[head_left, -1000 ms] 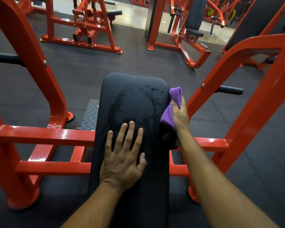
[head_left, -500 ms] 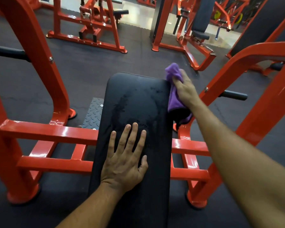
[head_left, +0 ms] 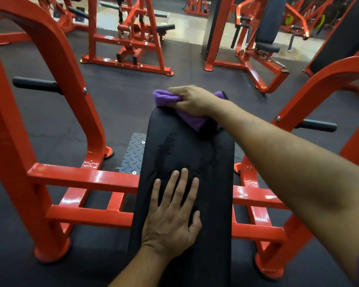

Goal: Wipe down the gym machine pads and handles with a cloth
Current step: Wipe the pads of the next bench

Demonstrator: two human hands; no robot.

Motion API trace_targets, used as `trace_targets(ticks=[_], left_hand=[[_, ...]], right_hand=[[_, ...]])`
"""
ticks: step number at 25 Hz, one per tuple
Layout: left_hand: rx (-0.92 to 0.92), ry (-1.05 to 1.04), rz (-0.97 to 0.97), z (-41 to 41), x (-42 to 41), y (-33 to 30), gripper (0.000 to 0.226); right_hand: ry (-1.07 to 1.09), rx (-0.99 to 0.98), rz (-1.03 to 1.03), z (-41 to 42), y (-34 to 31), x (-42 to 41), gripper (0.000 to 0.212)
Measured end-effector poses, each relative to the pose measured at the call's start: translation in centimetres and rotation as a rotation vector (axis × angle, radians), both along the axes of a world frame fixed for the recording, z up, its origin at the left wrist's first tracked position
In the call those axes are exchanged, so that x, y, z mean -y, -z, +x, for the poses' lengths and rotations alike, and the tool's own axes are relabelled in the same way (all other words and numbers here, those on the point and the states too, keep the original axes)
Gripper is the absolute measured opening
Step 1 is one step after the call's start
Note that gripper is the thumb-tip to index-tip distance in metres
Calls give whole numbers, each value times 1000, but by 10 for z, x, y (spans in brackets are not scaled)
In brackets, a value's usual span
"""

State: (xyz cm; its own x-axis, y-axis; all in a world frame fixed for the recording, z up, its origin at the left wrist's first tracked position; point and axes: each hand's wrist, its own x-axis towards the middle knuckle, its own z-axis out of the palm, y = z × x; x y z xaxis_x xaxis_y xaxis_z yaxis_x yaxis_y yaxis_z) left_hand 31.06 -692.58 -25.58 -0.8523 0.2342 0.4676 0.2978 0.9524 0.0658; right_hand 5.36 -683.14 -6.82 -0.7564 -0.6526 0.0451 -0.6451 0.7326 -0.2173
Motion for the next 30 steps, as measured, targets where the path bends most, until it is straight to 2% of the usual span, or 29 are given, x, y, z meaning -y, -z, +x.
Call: trace_targets(ticks=[3,6,8,11,16,22,25,28,30], left_hand=[[-12,2,13,-1,-1,1,80],[-24,10,35,-2,-1,2,80],[-14,5,22,-1,-1,1,80],[-1,-19,-1,1,-1,2,80],[42,-16,-56,1,-3,-2,82],[15,-7,-19,1,-4,-2,82],[10,-8,20,2,-3,1,82],[6,-8,56,1,-1,-3,80],[48,-3,70,3,0,-7,78]], right_hand=[[152,31,-102,5,8,-69,24],[268,72,-284,14,18,-113,19],[250,76,-238,5,15,-100,10],[168,86,-36,-7,6,-56,18],[166,-28,-36,-10,18,-61,25],[278,-175,-47,5,24,-59,21],[326,-273,-136,24,29,-62,19],[270,-481,-226,53,47,-59,35],[337,-490,-137,63,56,-59,43]])
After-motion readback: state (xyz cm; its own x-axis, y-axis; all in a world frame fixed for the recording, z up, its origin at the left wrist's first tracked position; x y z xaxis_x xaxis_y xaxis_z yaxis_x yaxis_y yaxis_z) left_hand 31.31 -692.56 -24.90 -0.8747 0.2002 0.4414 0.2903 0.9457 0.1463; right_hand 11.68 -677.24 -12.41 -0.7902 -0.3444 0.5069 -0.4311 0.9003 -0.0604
